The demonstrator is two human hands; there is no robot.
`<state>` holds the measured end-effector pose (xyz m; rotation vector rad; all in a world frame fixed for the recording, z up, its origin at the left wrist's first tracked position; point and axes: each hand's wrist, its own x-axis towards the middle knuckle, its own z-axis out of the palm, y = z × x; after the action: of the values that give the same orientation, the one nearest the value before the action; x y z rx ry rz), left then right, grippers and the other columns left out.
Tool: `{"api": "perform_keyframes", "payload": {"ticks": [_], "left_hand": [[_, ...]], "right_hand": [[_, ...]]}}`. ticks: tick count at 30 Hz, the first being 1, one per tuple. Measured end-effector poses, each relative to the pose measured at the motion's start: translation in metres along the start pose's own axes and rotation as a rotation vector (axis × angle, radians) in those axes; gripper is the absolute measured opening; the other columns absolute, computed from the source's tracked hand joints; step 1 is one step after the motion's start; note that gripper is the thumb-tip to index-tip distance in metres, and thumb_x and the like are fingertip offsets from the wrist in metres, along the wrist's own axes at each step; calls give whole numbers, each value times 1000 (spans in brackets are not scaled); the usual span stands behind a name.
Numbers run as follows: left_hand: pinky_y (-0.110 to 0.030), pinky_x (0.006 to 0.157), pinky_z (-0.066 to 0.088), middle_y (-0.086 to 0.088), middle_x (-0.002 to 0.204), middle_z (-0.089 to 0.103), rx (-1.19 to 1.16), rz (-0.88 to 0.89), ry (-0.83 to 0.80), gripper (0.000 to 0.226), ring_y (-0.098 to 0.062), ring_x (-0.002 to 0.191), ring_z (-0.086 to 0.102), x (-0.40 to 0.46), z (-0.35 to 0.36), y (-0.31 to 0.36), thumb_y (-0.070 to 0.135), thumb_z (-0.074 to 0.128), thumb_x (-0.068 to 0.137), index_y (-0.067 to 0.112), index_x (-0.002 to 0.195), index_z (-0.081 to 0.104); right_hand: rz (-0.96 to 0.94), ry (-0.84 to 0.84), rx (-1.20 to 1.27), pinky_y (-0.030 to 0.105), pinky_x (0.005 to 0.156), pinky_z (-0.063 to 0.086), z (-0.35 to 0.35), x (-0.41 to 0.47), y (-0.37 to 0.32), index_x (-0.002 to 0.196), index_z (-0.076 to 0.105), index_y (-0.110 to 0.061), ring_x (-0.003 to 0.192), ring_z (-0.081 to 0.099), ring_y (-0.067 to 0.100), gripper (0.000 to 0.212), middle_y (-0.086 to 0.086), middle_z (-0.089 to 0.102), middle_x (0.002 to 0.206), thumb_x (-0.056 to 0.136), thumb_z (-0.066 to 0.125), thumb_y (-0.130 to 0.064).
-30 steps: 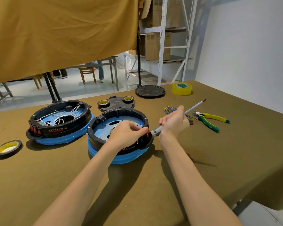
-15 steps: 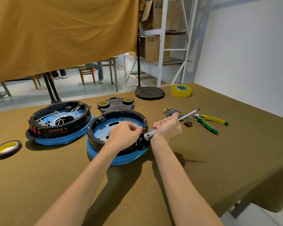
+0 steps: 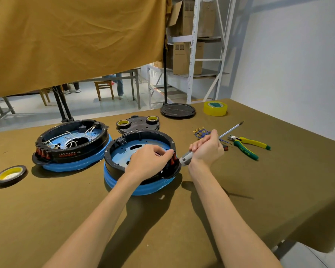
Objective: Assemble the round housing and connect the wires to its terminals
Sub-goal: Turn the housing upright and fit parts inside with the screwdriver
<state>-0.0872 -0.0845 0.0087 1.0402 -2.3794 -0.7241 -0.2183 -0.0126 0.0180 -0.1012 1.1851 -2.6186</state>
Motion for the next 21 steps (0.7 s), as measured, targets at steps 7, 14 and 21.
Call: {"api": "perform_keyframes", "payload": {"ticks": [7, 14, 21], "left_hand": [[-30, 69, 59, 10, 98, 75, 322, 139, 226, 44, -12, 87, 67, -11, 13, 6, 66, 53, 94, 31, 114, 72], [-34, 68, 57, 4, 96, 72, 299, 48, 212, 48, -16, 85, 65, -13, 12, 11, 64, 55, 94, 27, 124, 56], [-32, 68, 58, 7, 102, 73, 279, 110, 223, 46, -13, 86, 66, -17, 11, 5, 64, 55, 94, 28, 123, 55]], "right_hand": [[-189, -372, -1219, 41, 71, 52, -46, 32, -7, 103, 46, -23, 79, 61, 17, 10, -2, 60, 95, 104, 47, -33], [-527, -587, -1763, 29, 66, 44, -69, 40, -9, 113, 56, -23, 84, 57, 17, 12, 1, 64, 105, 101, 58, -23], [-461, -1123, -1202, 32, 116, 32, -41, 34, -20, 136, 59, -40, 139, 40, 4, 41, -14, 50, 147, 97, 64, -29]]}}
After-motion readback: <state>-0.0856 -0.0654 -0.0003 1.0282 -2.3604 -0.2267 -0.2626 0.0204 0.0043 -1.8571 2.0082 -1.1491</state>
